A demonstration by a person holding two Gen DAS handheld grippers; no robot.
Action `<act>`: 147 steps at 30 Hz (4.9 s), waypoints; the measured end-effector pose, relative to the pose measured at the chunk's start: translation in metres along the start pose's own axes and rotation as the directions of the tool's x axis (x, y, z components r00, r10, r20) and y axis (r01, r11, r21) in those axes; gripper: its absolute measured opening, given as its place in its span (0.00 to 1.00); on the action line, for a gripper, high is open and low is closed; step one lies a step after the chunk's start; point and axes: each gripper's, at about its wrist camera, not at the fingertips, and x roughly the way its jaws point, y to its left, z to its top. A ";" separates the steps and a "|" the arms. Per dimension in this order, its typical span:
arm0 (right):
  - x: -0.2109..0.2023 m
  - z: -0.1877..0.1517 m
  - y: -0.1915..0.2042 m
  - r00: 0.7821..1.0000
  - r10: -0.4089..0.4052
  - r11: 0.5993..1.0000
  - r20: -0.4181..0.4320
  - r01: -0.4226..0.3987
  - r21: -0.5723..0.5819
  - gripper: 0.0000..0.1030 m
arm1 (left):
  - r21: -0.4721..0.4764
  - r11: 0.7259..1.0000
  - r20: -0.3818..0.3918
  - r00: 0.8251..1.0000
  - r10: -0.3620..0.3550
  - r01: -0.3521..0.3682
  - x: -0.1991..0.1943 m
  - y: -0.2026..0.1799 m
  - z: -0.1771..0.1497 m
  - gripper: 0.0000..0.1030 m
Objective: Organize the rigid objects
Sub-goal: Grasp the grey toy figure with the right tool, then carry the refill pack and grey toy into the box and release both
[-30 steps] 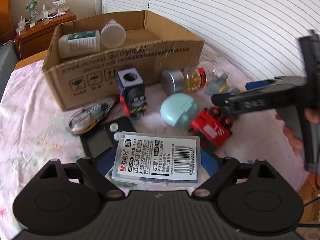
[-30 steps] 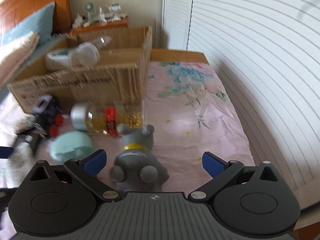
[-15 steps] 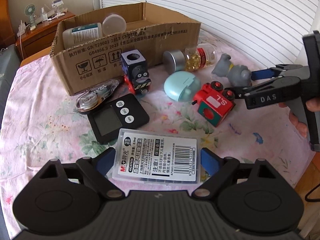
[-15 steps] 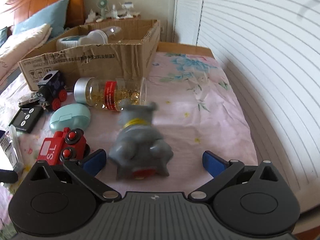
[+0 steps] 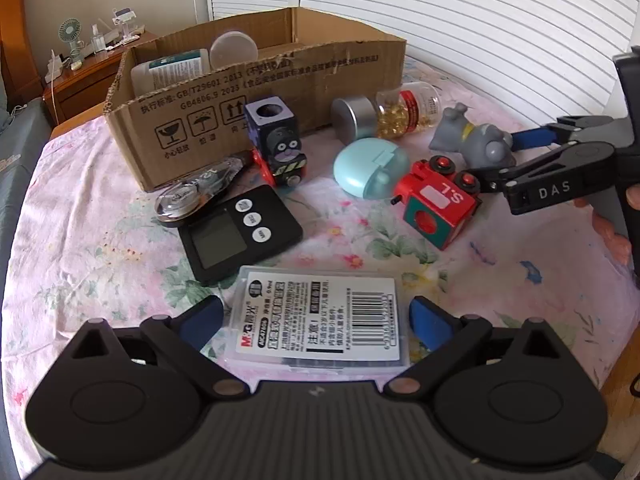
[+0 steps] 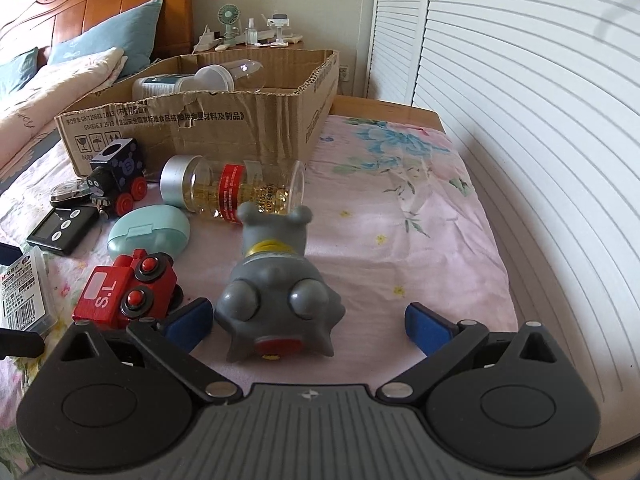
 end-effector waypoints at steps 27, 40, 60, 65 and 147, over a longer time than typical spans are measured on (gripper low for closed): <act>-0.021 -0.001 0.003 0.998 0.062 0.995 -0.010 -0.062 -0.074 0.64 | -0.004 1.000 -0.022 1.000 0.005 -0.005 -0.003 -0.005 0.003 0.87; -0.029 0.004 -0.001 0.977 0.208 0.927 -0.055 -0.215 -0.307 0.70 | 0.017 1.000 -0.037 0.999 -0.011 0.012 -0.004 -0.004 0.004 0.88; -0.040 0.010 -0.004 0.974 0.220 0.937 -0.057 -0.227 -0.264 0.57 | 0.015 0.999 -0.048 0.998 -0.038 0.039 -0.013 -0.004 0.009 0.87; -0.054 0.020 -0.002 0.978 0.206 0.938 -0.037 -0.208 -0.278 0.57 | 0.018 0.998 -0.050 0.997 -0.052 0.053 -0.026 0.001 0.017 0.87; 0.010 0.212 0.065 1.000 -0.006 0.999 -0.018 0.006 -0.041 1.00 | -0.181 0.978 0.189 0.972 0.138 -0.103 -0.087 0.067 0.030 0.99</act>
